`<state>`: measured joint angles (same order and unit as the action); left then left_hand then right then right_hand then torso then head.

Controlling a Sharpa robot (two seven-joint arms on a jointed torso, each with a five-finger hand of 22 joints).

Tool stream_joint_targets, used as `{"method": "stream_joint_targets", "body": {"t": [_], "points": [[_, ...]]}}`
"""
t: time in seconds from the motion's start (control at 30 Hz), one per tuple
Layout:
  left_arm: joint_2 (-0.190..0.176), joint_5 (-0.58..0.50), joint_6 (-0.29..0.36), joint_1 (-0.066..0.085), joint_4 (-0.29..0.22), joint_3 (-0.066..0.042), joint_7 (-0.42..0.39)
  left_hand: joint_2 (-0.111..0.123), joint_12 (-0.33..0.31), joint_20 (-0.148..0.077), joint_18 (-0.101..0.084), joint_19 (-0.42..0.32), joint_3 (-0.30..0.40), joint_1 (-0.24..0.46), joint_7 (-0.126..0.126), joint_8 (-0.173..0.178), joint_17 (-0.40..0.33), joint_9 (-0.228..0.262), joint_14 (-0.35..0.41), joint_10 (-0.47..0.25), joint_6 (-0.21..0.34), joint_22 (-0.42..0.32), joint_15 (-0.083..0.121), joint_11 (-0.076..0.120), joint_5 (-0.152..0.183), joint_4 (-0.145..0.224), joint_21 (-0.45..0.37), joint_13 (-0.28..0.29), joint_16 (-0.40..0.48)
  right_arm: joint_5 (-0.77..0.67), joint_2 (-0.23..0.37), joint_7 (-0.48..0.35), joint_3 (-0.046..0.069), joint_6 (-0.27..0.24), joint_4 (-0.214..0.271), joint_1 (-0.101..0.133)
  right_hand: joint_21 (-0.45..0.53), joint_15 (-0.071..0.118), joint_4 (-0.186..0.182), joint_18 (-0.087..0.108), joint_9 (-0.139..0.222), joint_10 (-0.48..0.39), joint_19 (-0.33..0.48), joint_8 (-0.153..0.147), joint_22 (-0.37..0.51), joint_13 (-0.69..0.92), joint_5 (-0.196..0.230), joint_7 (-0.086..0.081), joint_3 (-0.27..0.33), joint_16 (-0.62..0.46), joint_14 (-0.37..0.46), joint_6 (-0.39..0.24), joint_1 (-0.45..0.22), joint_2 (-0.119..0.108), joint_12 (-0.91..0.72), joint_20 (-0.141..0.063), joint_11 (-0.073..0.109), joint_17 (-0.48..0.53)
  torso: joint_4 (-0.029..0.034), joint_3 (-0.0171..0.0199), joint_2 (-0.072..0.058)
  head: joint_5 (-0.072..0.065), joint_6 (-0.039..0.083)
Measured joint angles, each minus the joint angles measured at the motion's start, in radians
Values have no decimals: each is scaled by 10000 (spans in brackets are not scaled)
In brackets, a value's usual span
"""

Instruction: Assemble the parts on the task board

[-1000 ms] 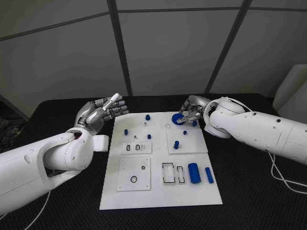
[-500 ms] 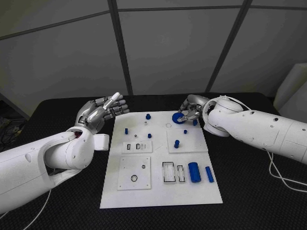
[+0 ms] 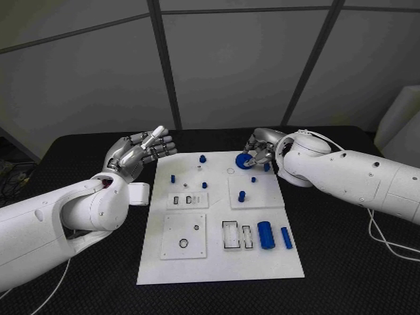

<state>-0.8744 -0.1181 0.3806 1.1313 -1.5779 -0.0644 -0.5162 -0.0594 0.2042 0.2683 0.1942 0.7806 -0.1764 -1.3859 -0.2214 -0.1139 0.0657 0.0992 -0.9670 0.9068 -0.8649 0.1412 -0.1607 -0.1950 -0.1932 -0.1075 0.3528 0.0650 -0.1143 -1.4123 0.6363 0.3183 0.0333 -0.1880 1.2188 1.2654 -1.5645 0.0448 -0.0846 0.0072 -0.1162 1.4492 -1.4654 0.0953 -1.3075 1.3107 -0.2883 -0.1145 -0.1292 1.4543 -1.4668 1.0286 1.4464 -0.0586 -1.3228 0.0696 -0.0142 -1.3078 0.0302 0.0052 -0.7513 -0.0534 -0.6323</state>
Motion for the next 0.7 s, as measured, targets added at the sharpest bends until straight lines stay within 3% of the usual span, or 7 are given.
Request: {"method": "stream_joint_targets", "body": {"t": [0.37,0.53,0.7], "points": [[-4,0,-2,-1,-15,0,10,0,0,0,0,0,0,0,0,39,0,-1,0,0,0,2,0,0,0,56,0,0,39,-230,80,-162,-13,-636,854,-33,0,36,25,0,0,18,0,3,1,-6,5,-14,2,0,36,16,-149,148,-15,-75,18,1,3,-3,6,28,72],[-7,1,-3,-1,-22,0,12,0,0,0,0,0,0,0,0,38,0,-2,0,0,0,2,0,0,0,56,0,0,39,-421,-254,-177,-11,-880,1134,-28,0,35,25,1,1,53,1,0,1,-8,8,-15,3,0,36,18,-192,186,-59,-75,-18,1,19,-9,6,53,81],[5,2,-4,-1,-25,-1,14,0,0,0,1,0,0,0,0,38,0,-3,0,0,0,2,0,0,0,56,0,0,39,-692,-809,-175,-12,-1061,1052,-28,0,36,25,1,0,53,1,-7,1,-10,-8,-17,3,0,36,20,-290,145,-95,-74,-18,2,26,-14,0,140,75]]}}
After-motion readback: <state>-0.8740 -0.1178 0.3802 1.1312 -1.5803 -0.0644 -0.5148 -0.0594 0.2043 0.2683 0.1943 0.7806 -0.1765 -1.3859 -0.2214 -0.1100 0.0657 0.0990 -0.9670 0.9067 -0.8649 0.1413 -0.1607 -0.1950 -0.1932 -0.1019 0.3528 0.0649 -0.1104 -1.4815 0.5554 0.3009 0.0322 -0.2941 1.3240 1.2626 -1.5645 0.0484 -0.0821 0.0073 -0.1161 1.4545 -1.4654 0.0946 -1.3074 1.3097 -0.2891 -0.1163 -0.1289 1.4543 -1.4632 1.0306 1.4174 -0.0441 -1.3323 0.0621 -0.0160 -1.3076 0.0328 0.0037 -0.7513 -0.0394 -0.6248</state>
